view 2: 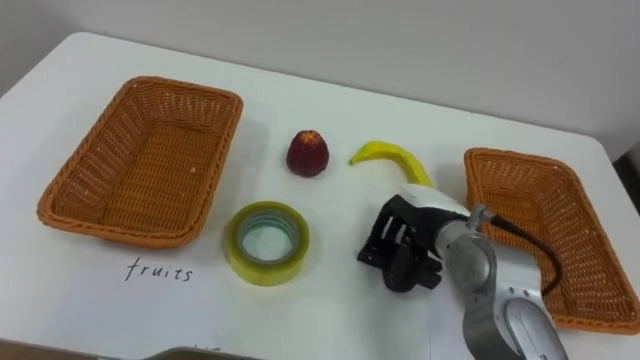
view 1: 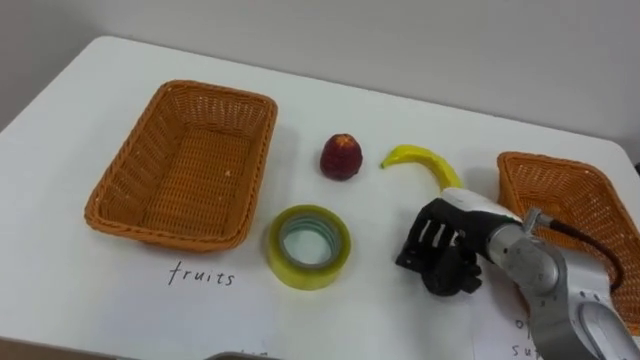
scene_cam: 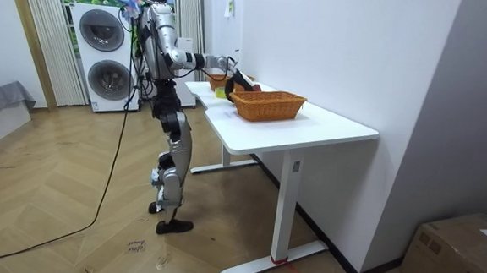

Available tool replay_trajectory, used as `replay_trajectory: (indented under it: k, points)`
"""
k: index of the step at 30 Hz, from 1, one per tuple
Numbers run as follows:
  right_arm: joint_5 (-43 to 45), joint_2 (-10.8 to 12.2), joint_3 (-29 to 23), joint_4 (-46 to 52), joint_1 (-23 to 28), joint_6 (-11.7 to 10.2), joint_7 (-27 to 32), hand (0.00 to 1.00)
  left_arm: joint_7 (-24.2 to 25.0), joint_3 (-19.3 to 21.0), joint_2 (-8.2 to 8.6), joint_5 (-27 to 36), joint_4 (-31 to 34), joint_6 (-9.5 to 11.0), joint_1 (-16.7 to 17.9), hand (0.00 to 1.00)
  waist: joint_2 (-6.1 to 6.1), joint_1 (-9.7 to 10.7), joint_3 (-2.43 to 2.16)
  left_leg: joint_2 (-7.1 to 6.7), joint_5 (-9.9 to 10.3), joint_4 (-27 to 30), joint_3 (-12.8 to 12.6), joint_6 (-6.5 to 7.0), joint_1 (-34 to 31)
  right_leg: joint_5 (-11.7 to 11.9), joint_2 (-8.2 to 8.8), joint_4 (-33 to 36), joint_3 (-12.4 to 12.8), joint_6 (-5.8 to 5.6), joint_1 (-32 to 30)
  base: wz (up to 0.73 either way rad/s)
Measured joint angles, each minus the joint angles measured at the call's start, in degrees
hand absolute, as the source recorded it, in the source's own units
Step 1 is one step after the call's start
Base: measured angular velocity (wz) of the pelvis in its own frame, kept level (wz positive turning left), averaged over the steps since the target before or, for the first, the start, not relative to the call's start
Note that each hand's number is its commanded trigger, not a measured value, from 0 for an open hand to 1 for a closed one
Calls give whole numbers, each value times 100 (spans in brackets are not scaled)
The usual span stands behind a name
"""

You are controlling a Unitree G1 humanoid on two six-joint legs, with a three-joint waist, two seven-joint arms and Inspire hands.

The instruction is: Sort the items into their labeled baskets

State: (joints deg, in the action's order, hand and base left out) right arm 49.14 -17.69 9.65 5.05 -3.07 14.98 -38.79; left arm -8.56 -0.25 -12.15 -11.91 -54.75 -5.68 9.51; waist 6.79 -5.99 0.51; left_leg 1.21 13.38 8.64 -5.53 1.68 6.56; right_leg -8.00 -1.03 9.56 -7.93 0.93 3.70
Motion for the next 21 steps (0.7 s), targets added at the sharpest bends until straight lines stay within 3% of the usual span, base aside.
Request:
replay_trajectory:
  k: [6,21]
  points:
    - [-440,5,-76,293,9,-195,-73,100,1,232,59,-8,-32,106,20,0,-67,58,-41,2,-10,13,0,11,7,0,21,1,-2,0,6,0]
    - [-825,0,-986,644,4,-494,197,100,11,378,145,-6,-41,241,113,0,-42,144,-33,-29,-41,10,-47,32,43,1,73,29,44,-2,18,-1]
